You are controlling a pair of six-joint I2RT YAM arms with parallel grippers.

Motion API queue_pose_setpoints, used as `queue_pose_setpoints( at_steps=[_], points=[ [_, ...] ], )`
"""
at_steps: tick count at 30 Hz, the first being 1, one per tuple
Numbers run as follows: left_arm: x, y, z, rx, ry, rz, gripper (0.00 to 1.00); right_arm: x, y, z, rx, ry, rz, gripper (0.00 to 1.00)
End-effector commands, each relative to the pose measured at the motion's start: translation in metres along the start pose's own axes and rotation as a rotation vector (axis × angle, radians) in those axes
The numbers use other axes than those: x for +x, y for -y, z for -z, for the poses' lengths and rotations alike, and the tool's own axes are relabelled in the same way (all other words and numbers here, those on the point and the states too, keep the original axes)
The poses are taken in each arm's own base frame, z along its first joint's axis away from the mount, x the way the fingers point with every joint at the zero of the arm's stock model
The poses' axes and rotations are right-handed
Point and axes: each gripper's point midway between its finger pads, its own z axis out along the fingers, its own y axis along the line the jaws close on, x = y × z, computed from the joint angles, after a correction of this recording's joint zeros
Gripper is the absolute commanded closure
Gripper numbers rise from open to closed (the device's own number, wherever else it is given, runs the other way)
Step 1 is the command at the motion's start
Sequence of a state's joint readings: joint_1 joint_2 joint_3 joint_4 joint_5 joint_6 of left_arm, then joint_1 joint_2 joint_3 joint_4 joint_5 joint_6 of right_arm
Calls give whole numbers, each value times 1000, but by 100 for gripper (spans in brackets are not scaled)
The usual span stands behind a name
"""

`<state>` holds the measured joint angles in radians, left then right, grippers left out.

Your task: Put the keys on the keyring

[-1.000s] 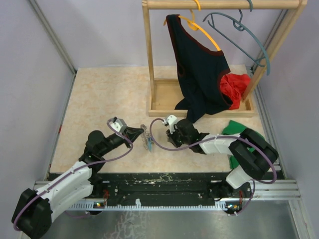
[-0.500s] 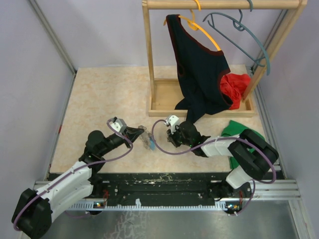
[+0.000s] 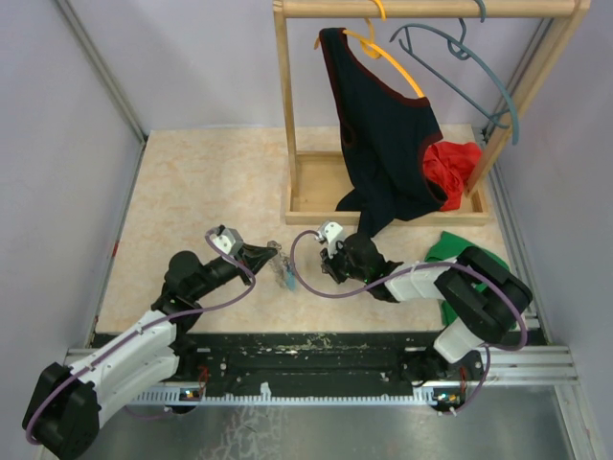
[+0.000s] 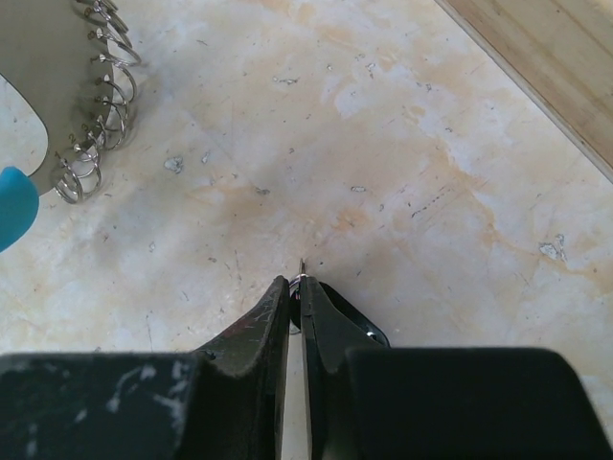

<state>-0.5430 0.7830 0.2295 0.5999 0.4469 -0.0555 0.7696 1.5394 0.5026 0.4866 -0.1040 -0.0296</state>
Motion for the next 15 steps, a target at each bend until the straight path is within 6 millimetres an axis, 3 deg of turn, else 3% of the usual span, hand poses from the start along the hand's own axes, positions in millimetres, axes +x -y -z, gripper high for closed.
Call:
queue_pose_setpoints(
  at_steps=[1,15],
  points=[
    [-14,5,0,21,55,-17,99,-13,-1,-4,-14,46,3,91],
    [-14,5,0,22,56,-18,99,-6,1,-9,-2,12,6,92]
  ],
)
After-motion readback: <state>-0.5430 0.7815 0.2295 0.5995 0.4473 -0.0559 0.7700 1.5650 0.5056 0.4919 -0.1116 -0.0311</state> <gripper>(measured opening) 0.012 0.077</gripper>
